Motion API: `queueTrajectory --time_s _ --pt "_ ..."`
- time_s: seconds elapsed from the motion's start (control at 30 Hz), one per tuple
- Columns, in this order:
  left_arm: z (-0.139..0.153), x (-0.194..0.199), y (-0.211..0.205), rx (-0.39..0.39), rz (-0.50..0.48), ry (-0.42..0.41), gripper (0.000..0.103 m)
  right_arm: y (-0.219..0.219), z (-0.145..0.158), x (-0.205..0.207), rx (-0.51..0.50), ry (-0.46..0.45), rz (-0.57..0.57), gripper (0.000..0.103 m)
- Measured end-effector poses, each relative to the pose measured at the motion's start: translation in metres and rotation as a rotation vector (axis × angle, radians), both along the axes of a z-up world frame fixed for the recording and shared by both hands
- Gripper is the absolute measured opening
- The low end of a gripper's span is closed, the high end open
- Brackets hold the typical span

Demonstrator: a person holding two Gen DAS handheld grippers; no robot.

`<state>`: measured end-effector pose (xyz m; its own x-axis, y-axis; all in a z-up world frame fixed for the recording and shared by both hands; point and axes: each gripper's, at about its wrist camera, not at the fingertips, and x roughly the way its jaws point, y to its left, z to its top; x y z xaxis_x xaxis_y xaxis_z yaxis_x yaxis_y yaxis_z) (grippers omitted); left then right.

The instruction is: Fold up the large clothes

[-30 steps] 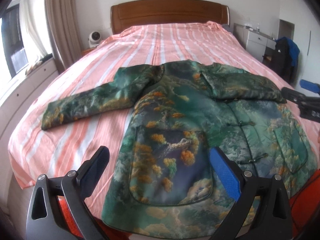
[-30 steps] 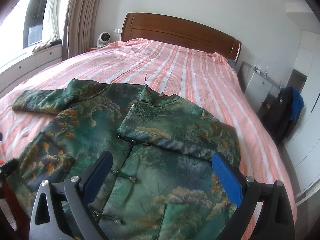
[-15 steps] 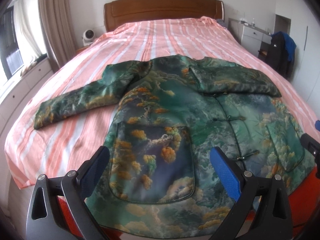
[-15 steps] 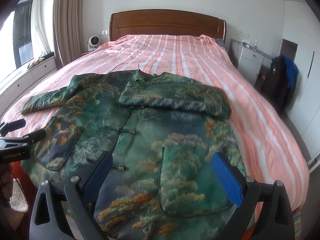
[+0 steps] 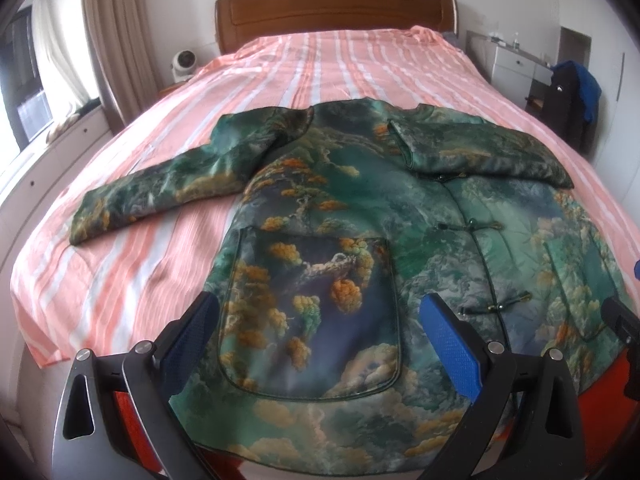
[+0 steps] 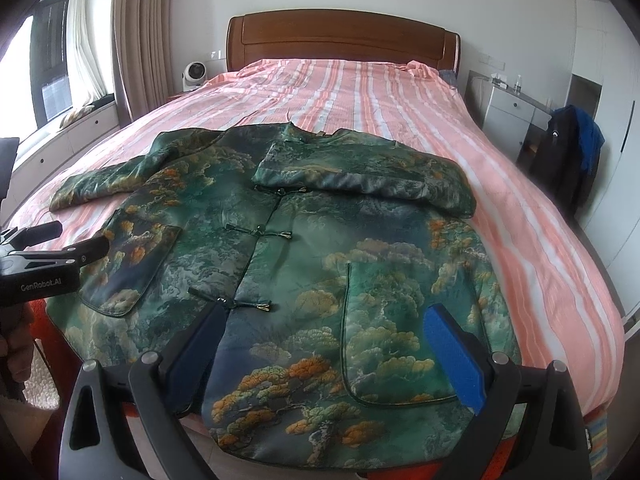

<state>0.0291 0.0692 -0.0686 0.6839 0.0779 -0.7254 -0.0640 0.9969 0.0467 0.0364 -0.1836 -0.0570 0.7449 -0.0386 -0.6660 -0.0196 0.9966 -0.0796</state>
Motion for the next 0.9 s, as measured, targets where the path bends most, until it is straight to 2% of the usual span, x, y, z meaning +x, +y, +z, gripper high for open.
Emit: queueTrajectory --time_s 0.9 --pt "-0.012 0.003 0.004 0.005 0.01 0.035 0.101 0.01 -0.007 0.003 -0.003 0.014 0.008 0.098"
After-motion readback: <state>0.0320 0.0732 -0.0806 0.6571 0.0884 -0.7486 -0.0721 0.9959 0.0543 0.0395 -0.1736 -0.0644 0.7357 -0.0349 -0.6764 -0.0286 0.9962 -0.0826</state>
